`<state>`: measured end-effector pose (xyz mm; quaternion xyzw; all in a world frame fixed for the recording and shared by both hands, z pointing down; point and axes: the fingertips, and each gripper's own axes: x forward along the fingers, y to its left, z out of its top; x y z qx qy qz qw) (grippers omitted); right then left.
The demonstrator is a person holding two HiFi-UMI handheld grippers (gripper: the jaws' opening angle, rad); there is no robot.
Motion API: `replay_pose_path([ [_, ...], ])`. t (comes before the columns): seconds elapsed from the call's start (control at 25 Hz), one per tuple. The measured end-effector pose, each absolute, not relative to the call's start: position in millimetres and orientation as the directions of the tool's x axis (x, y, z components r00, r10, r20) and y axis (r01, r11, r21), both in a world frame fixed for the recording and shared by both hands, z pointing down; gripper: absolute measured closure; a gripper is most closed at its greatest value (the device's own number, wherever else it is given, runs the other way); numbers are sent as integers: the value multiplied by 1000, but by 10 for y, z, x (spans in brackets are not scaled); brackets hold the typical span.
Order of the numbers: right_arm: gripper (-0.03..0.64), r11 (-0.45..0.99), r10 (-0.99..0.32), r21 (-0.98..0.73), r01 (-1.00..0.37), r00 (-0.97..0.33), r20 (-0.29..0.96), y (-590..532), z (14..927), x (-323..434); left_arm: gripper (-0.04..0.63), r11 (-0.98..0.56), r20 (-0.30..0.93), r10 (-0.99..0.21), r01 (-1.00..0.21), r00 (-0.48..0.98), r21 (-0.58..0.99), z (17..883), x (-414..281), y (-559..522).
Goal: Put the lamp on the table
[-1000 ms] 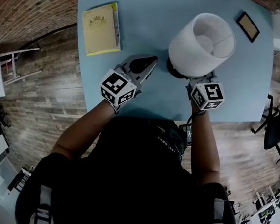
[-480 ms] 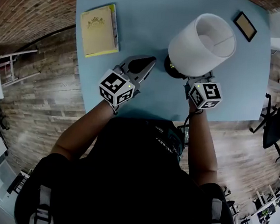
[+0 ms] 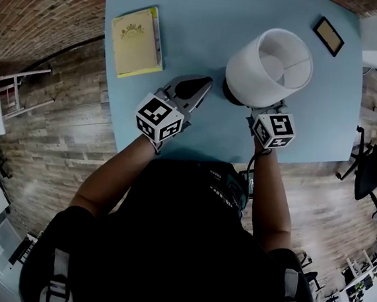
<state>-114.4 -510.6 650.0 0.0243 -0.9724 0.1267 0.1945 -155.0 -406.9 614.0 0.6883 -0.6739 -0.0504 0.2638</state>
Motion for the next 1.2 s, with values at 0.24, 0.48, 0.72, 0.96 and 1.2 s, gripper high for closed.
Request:
replay_pose_path([
  [0.24,463,969,-20,-218,-116,-915,402,-5064,6553,-1056,586,32,282,-954,-905,99,425,6092,-1517,-4028],
  [0.48,449,971,-37,-200,-134,-904,425,-5003,6607,-996,586,8,274,-955,-912,115,410,6017,-1487,-3970],
  [0.72,443,970,-52,-190,-153,-891,451,-4960,6692,-892,586,-9,270,-954,-911,132,411,5985,-1427,-3903],
  [0.96,443,967,-73,-184,-176,-883,463,-4904,6737,-814,586,-34,258,-954,-913,150,406,5911,-1386,-3861],
  [1.2,442,961,-95,-185,-205,-874,476,-4894,6785,-738,586,-54,248,-955,-915,165,400,5846,-1356,-3855],
])
